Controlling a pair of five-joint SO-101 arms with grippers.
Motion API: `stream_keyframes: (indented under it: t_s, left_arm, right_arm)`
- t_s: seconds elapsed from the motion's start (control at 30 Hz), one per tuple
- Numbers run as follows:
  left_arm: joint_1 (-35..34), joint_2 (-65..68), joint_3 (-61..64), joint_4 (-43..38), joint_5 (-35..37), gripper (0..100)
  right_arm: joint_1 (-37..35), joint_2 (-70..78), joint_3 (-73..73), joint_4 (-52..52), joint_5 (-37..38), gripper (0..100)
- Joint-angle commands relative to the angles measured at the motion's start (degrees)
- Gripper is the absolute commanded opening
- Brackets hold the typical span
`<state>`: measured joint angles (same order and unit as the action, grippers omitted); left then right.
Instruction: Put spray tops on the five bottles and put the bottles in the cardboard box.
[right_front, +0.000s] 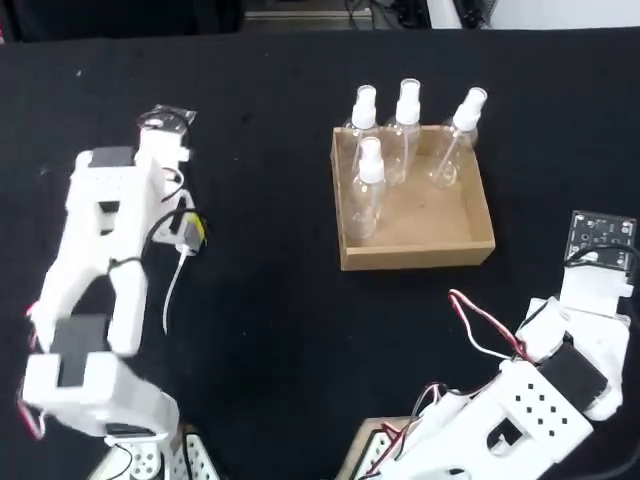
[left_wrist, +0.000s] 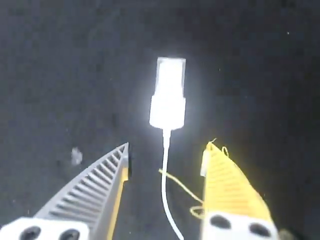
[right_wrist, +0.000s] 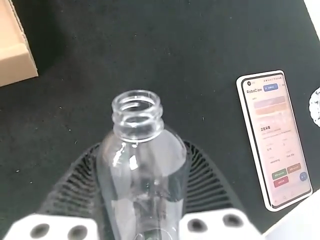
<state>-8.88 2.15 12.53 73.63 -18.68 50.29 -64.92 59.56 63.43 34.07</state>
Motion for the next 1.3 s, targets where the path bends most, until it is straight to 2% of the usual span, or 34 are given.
stream_keyframes:
  t_s: [0.0,0.33,0.67,0.73,0.83,0.97,1.07,1.17,1.27]
  left_arm:
    - [0.4,6.8,-9.2,0.2,-0.6,23]
    - [0.5,18.9,-19.5,0.2,-0.6,23]
    - [2.6,25.8,-20.5,0.6,-0.7,22]
    - [2.9,26.0,-20.1,0.7,-0.7,17]
    - [3.0,25.9,-20.2,0.7,-0.6,4]
    - [2.9,25.8,-21.8,3.9,-0.6,3]
    - [2.2,25.3,-23.6,9.5,-0.6,3]
    - [0.4,20.4,-23.4,13.4,-0.1,3]
    - [-1.9,11.2,-19.7,13.7,2.6,3]
  right_arm:
    - [0.7,-1.3,-0.5,-1.2,0.2,1.1]
    - [0.7,-1.3,-0.6,-1.2,0.4,1.1]
    - [0.7,-1.3,-0.7,-1.2,0.3,1.1]
    - [0.7,-1.3,-0.7,-1.2,0.3,1.1]
    - [0.5,-1.3,-0.9,-1.2,0.1,1.1]
    - [-2.0,-1.3,-1.9,-0.4,-0.1,1.1]
    - [-4.7,-1.4,-4.8,4.0,-2.7,1.1]
    - [-8.3,-1.4,-9.7,10.1,-5.3,1.1]
    - [-13.5,-1.4,-13.8,15.6,-8.6,1.1]
